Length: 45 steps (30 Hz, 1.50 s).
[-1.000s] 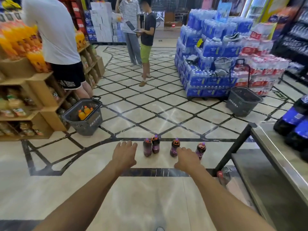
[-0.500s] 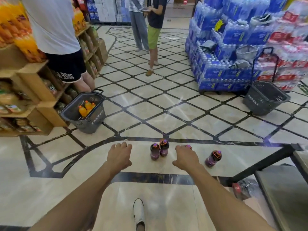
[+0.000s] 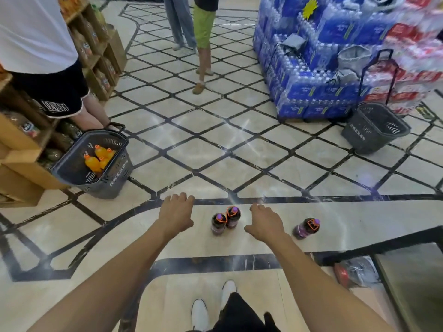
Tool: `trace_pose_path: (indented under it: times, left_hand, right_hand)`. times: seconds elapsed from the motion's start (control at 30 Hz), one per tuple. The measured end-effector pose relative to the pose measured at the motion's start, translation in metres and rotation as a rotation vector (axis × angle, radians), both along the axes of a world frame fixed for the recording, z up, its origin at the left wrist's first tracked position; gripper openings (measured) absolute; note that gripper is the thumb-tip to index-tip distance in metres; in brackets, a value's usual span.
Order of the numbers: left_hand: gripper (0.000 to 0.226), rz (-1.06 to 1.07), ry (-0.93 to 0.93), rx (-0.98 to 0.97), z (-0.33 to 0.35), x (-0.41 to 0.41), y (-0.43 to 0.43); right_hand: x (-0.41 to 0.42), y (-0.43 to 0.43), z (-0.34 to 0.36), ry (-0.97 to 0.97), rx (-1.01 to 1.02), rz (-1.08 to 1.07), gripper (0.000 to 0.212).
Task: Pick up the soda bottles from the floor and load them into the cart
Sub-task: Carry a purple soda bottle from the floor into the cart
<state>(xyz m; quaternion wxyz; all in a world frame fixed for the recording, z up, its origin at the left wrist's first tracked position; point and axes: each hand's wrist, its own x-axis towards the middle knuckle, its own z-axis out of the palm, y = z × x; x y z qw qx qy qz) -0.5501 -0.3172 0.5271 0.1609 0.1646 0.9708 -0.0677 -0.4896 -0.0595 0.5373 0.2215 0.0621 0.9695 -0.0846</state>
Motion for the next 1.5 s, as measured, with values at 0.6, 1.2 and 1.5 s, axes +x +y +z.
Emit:
trace_pose_path:
  times: [0.6,1.2,1.5]
  left_hand:
    - [0.060,-0.043,-0.327,-0.161,-0.178,-0.151,0.066]
    - [0.086,-0.148,-0.417,-0.058,-0.535,-0.207,0.087]
    - [0.091,0.058,-0.550,0.712,-0.684,-0.208,0.103]
  right_hand:
    - [-0.140,0.070,-0.187,-0.309,-0.081,-0.083,0.054]
    - [-0.198,0.042,-0.521,-0.287,-0.229,-0.226,0.067]
    - [-0.175,0.035,-0.629,-0.304,-0.294,-0.258,0.072]
